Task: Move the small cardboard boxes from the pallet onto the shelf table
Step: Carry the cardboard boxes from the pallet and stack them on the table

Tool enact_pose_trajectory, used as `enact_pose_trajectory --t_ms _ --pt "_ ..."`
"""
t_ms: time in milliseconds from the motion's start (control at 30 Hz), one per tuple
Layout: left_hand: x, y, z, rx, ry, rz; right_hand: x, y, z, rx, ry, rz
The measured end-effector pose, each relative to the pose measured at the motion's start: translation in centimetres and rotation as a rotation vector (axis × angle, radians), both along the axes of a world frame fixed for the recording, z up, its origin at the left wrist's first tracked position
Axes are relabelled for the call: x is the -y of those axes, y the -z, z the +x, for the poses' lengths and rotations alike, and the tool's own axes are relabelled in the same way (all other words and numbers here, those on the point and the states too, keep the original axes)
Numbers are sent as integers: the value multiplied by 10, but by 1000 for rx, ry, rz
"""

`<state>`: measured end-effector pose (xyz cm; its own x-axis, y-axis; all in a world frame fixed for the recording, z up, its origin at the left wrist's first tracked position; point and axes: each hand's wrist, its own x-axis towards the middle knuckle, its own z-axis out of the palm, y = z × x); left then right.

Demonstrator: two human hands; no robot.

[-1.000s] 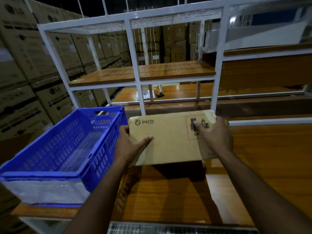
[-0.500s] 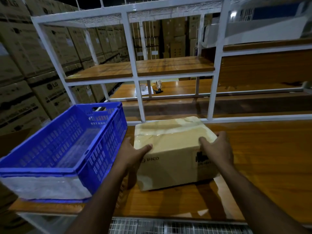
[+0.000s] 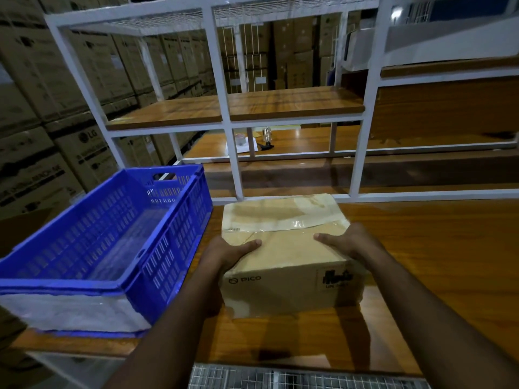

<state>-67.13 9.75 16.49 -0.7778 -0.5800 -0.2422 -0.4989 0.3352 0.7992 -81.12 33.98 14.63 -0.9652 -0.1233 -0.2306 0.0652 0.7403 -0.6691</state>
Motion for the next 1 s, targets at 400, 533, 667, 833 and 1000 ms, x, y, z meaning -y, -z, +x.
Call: enact_pose_trajectory --t_ms 400,533,667,833,1000 --pt "0 -1 1 -47 41 -1 -4 10 -6 -9 -56 -171" --pt "-1 -4 9 -14 75 -25 -8 3 6 31 -61 -97" --pt "4 5 25 127 128 -41 -29 1 31 50 -144 -11" --pt "10 5 31 233 134 -20 -40 -9 38 142 -150 -74" --pt "8 -2 14 135 28 14 -9 -6 9 36 -12 54"
